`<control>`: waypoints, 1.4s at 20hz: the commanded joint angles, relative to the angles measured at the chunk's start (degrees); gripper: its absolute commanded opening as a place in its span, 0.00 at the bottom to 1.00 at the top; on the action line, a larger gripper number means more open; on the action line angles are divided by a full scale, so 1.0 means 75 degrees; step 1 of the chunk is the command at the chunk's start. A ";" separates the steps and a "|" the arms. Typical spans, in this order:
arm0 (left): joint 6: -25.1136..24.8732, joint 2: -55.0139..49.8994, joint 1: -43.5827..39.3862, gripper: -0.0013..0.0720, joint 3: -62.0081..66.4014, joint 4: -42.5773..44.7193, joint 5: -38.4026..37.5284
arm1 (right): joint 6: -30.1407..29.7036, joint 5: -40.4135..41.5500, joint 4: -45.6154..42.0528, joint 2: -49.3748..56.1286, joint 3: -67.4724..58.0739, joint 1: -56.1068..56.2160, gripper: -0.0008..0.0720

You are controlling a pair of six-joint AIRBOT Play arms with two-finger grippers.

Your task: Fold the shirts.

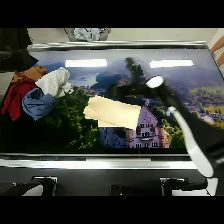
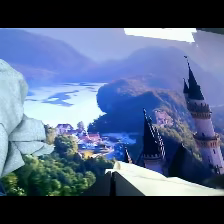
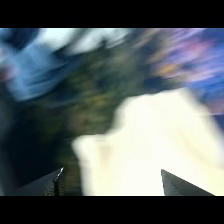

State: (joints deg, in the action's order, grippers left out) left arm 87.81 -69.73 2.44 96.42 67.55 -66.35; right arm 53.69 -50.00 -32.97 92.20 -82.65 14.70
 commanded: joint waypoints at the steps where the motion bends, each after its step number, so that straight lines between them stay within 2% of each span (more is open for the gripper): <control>1: -0.0140 0.0067 -0.0111 0.06 -0.0006 0.0061 -0.0099 | 0.1192 -0.1297 -0.3322 -0.0828 0.0000 -0.1693 0.97; 3: -0.0137 0.0044 -0.0140 0.06 -0.0006 0.0061 -0.0099 | 0.1871 -0.3459 -0.5505 -0.0921 0.0184 -0.2774 0.96; 4: -0.0137 0.0041 -0.0149 0.06 -0.0006 0.0061 -0.0099 | 0.1781 -0.3826 -0.5421 -0.0921 0.0723 -0.3142 0.96; 5: -0.0137 0.0038 -0.0149 0.06 -0.0006 0.0058 -0.0099 | 0.1597 -0.3762 -0.4750 -0.0921 0.1329 -0.3334 0.96; 7: -0.0131 0.0035 -0.0149 0.06 -0.0006 0.0058 -0.0102 | 0.0935 -0.2489 -0.2355 -0.0918 0.2798 -0.3279 0.98; 9: -0.0128 0.0038 -0.0149 0.06 -0.0006 0.0058 -0.0105 | 0.0323 -0.1230 -0.0516 -0.0781 0.3640 -0.2908 0.98; 14: -0.0131 0.0035 -0.0149 0.06 -0.0006 0.0061 -0.0102 | 0.0119 -0.0367 0.0761 -0.0012 0.3713 -0.1944 0.93; 15: -0.0131 0.0035 -0.0149 0.06 -0.0006 0.0061 -0.0099 | 0.0119 -0.0338 0.0997 0.0085 0.3713 -0.1769 0.86; 16: -0.0131 0.0032 -0.0146 0.06 -0.0006 0.0061 -0.0096 | 0.0119 -0.0321 0.1119 0.0125 0.3710 -0.1649 0.68; 17: -0.0131 0.0029 -0.0146 0.06 -0.0006 0.0061 -0.0096 | 0.0093 -0.0356 0.1177 0.0125 0.3666 -0.1600 0.44; 18: -0.0131 0.0029 -0.0149 0.06 -0.0006 0.0061 -0.0096 | -0.0140 -0.0592 0.1218 0.0125 0.3485 -0.1629 0.06; 20: -0.0134 0.0029 -0.0146 0.06 -0.0006 0.0064 -0.0096 | -0.1081 -0.1641 0.1253 0.0096 0.2573 -0.2002 0.07; 21: -0.0131 0.0029 -0.0146 0.06 -0.0006 0.0061 -0.0096 | -0.1274 -0.2247 0.1207 0.0012 0.1894 -0.2296 0.07; 23: -0.0131 0.0026 -0.0146 0.06 -0.0006 0.0061 -0.0096 | -0.0530 -0.2850 0.0778 -0.0262 0.0434 -0.3051 0.07; 26: -0.0128 0.0015 -0.0146 0.06 -0.0006 0.0061 -0.0099 | 0.0723 -0.3512 -0.0699 -0.0414 -0.1594 -0.4567 0.06; 28: -0.0102 -0.0003 -0.0149 0.06 -0.0006 0.0061 -0.0102 | 0.0906 -0.4150 -0.1329 -0.0414 -0.2267 -0.5741 0.06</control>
State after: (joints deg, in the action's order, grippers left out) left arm 86.83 -69.63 1.32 96.40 67.99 -67.09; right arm 55.66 -73.43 -34.76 89.65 -89.78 -18.17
